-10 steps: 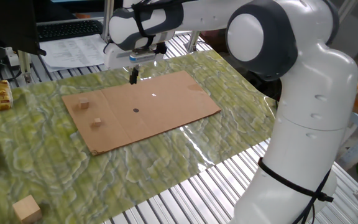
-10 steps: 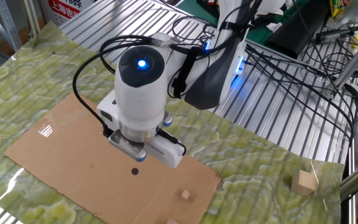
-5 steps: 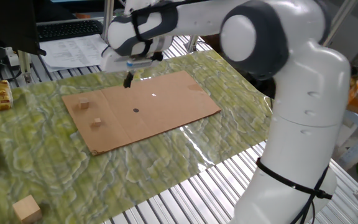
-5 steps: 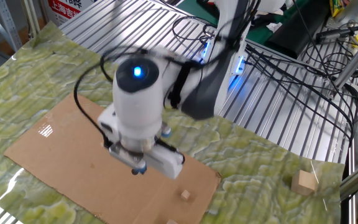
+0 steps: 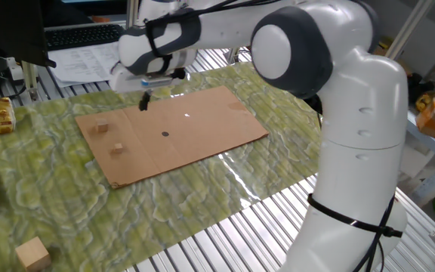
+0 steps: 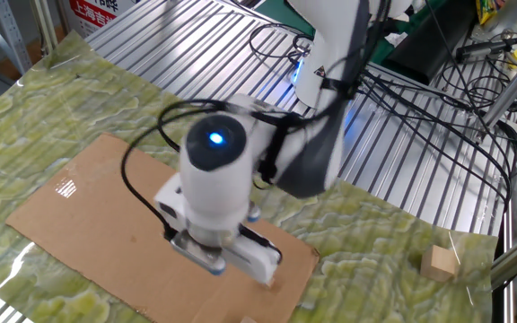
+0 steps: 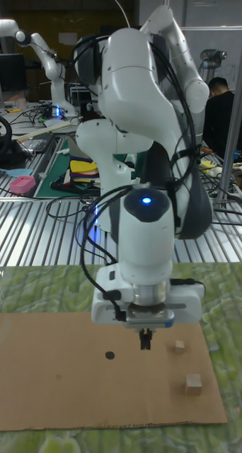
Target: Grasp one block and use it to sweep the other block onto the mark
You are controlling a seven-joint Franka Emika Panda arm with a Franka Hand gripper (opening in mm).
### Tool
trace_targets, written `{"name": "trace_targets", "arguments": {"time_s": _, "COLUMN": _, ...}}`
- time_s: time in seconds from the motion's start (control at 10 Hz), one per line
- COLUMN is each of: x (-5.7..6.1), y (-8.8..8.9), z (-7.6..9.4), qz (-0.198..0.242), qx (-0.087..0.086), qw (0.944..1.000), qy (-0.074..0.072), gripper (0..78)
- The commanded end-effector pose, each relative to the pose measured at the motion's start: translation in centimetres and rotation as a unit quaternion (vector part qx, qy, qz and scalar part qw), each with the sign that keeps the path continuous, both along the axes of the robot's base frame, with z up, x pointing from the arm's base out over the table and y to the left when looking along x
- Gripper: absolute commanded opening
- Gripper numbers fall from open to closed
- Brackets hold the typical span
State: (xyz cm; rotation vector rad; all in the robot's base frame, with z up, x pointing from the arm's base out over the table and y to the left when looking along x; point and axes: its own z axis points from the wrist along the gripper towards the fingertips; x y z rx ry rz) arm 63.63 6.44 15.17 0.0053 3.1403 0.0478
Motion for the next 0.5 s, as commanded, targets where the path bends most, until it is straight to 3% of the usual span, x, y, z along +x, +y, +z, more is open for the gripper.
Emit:
{"name": "trace_targets", "arguments": {"time_s": 0.1, "x": 0.24, "y": 2.25, "z": -0.86, "qz": -0.016, "qx": -0.01, "qw": 0.9998, "qy": -0.009, "gripper": 0.0}}
{"name": "trace_targets", "arguments": {"time_s": 0.4, "x": 0.77, "y": 2.63, "z": -0.98, "qz": -0.022, "qx": -0.016, "qw": 0.9996, "qy": -0.006, "gripper": 0.0}}
{"name": "trace_targets", "arguments": {"time_s": 0.5, "x": 0.77, "y": 2.63, "z": -0.98, "qz": -0.018, "qx": -0.037, "qw": 0.9991, "qy": -0.006, "gripper": 0.0}}
